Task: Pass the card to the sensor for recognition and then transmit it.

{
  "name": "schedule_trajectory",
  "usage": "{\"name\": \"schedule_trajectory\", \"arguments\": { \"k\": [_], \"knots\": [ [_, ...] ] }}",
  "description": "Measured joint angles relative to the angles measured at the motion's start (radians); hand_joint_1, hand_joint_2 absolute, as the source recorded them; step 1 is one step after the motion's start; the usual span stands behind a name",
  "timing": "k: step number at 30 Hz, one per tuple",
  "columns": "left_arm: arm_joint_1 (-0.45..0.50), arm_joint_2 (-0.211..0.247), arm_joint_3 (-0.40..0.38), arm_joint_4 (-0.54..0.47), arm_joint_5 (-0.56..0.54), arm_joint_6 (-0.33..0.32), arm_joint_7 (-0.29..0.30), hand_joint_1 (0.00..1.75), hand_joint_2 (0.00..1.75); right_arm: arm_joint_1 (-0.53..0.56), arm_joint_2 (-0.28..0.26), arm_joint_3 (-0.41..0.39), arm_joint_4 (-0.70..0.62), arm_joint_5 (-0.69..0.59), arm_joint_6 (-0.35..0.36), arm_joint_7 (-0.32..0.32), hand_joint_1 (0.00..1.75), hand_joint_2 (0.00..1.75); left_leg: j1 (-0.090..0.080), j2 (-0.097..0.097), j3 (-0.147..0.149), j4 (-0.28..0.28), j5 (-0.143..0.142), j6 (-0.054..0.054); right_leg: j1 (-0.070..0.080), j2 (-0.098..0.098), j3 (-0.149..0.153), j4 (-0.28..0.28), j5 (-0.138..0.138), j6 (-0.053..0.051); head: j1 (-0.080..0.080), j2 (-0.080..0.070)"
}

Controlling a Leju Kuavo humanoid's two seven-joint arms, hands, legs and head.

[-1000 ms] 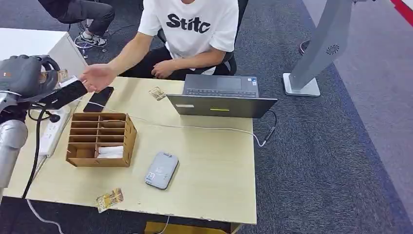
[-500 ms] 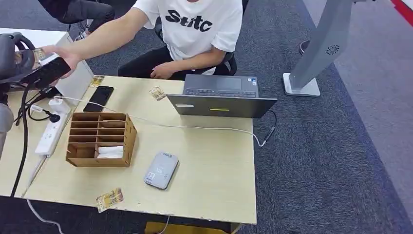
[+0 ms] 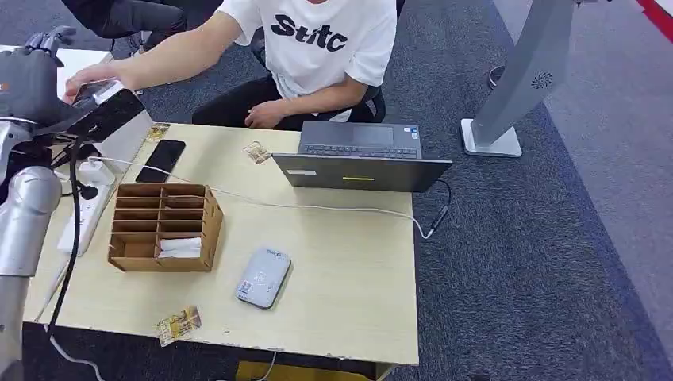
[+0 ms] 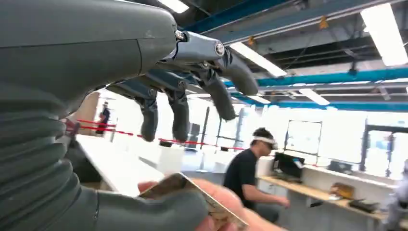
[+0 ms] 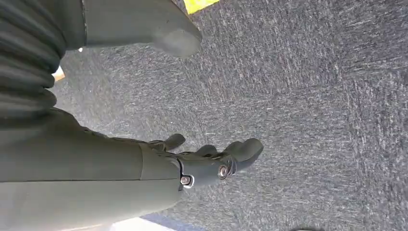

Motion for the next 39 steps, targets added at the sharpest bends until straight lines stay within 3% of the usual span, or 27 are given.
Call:
{"name": "schedule_trajectory", "arguments": {
  "k": [12,16,19,24,29,33,35,39],
  "knots": [
    [0.057,-0.031,0.009,-0.113,0.018,0.011,-0.019,0.00,1.75,0.001,0.000,-0.008,0.000,0.000,0.000,-0.001,0.00,1.75,0.000,0.000,0.000,0.000,0.000,0.000,0.000,0.000,0.000,0.000,0.000,0.000,-0.001,0.000],
    [0.126,-0.030,0.026,-0.176,0.048,0.039,-0.044,0.00,1.75,0.001,0.000,-0.019,0.000,-0.006,-0.002,-0.001,0.00,1.75,0.000,0.001,0.000,0.000,0.000,0.000,0.000,0.001,0.000,0.000,0.000,0.000,-0.001,0.000],
    [0.237,-0.025,0.054,-0.248,0.095,0.090,-0.095,0.00,1.75,0.002,0.001,-0.027,0.000,-0.016,-0.006,0.000,0.00,1.75,0.000,0.002,0.001,-0.001,-0.001,0.000,0.000,0.001,0.000,0.000,0.000,0.000,0.001,0.000],
    [0.555,-0.031,0.122,-0.441,0.233,0.229,-0.246,0.00,1.75,0.009,0.009,-0.056,0.000,-0.037,-0.023,0.002,0.00,1.75,0.000,0.004,0.002,-0.001,-0.004,-0.001,0.000,0.004,0.000,0.000,-0.002,0.000,-0.001,0.000],
    [0.696,-0.037,0.176,-0.542,0.274,0.249,-0.276,0.00,1.75,0.008,0.014,-0.073,0.000,-0.041,-0.025,0.002,0.00,1.75,0.000,0.000,0.002,-0.002,-0.004,-0.001,0.000,0.000,0.003,0.000,-0.004,0.002,0.004,0.000],
    [0.905,-0.069,0.280,-0.664,0.458,0.318,-0.400,0.00,1.75,0.015,0.019,-0.094,0.000,-0.056,-0.040,-0.001,0.00,1.75,0.000,0.009,0.008,-0.002,-0.008,-0.002,0.000,0.008,0.005,-0.001,-0.005,0.000,-0.001,0.000],
    [0.976,-0.083,0.338,-0.707,0.509,0.322,-0.444,0.00,1.75,0.019,0.019,-0.100,0.000,-0.057,-0.042,-0.001,0.00,1.75,0.000,0.006,0.008,-0.002,-0.008,-0.001,0.000,0.006,0.005,-0.001,-0.006,0.000,0.000,0.000],
    [1.045,-0.105,0.406,-0.753,0.520,0.320,-0.460,0.00,1.75,0.015,0.020,-0.104,0.000,-0.056,-0.042,-0.001,0.00,1.75,0.000,0.003,0.007,-0.002,-0.008,-0.001,0.000,0.003,0.006,-0.001,-0.007,0.000,0.000,0.000]
  ]
}}
